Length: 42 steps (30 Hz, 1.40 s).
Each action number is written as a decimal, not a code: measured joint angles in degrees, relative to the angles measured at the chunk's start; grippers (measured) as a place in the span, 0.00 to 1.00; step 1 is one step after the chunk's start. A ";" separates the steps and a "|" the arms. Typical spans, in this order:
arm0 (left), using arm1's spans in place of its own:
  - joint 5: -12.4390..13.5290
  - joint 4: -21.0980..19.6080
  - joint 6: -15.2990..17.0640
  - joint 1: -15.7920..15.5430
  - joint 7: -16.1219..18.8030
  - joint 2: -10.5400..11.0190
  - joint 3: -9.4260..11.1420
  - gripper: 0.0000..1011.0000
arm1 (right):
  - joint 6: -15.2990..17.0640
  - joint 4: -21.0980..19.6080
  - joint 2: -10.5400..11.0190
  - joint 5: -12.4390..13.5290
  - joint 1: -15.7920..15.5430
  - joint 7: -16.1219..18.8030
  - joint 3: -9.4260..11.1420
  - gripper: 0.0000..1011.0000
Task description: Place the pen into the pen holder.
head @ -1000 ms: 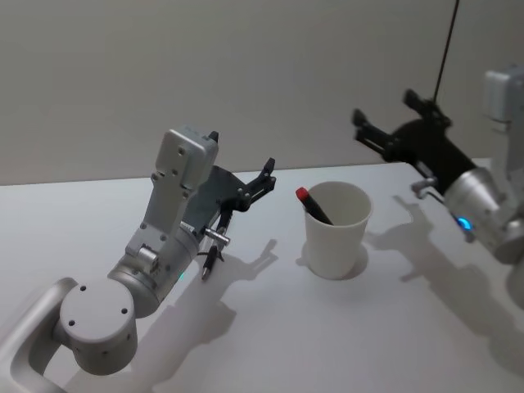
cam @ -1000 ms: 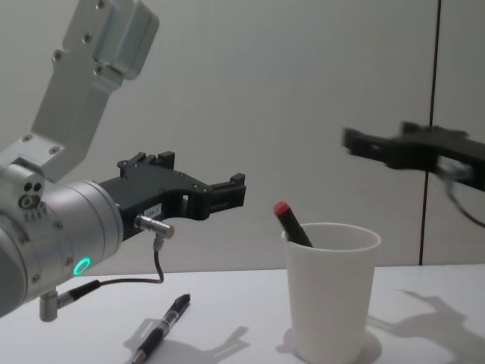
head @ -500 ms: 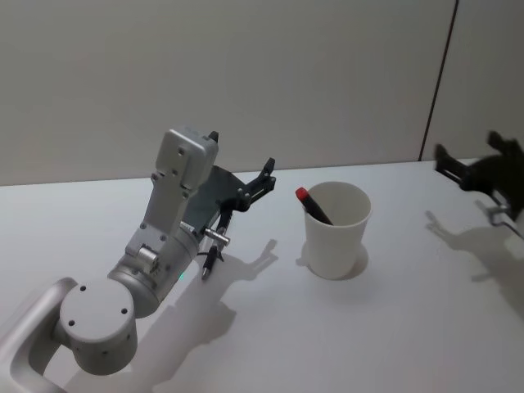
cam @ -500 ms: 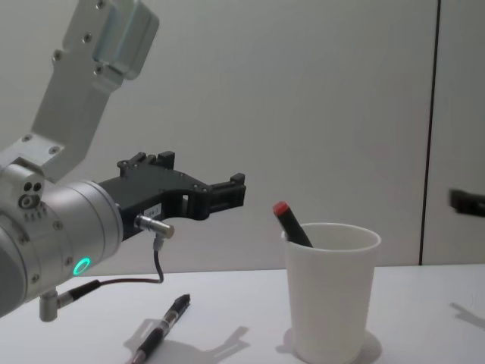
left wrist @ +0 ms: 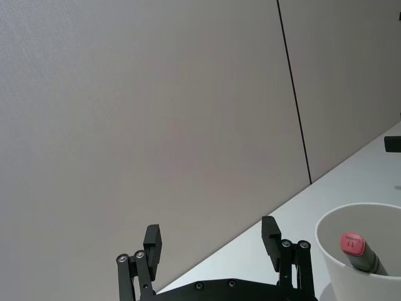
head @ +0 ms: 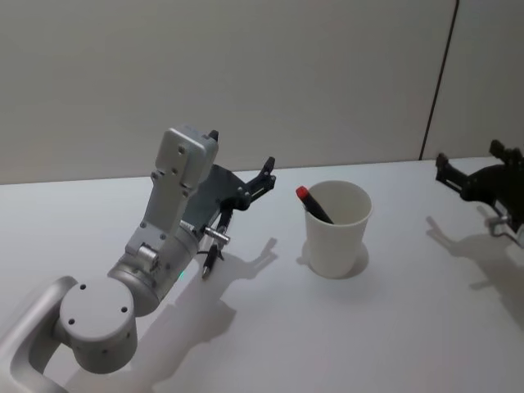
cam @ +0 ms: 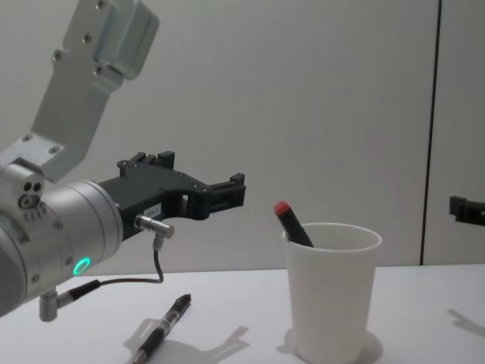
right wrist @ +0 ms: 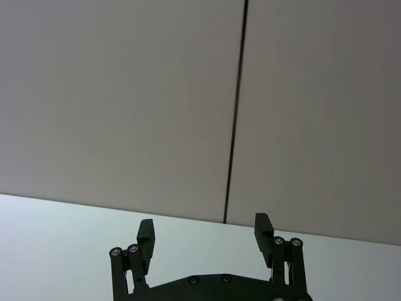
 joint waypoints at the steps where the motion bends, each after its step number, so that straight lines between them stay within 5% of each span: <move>1: 0.00 0.00 0.00 0.00 0.00 0.00 0.00 0.99 | -0.13 -0.41 -0.02 -0.02 -0.35 -0.07 -0.10 0.99; 19: 0.00 0.00 0.00 0.00 -0.01 0.00 0.00 0.99 | -3.95 -11.82 -0.46 -0.67 -9.91 -2.18 -2.58 0.99; 31: -0.44 -0.27 0.98 0.24 -0.96 0.19 -0.07 0.99 | -4.54 -13.70 -0.56 -0.81 -11.51 -2.53 -3.00 0.99; 42: -2.76 -2.92 7.19 2.03 -2.91 1.53 -0.17 0.99 | -4.56 -13.76 -0.56 -0.81 -11.54 -2.53 -2.98 0.99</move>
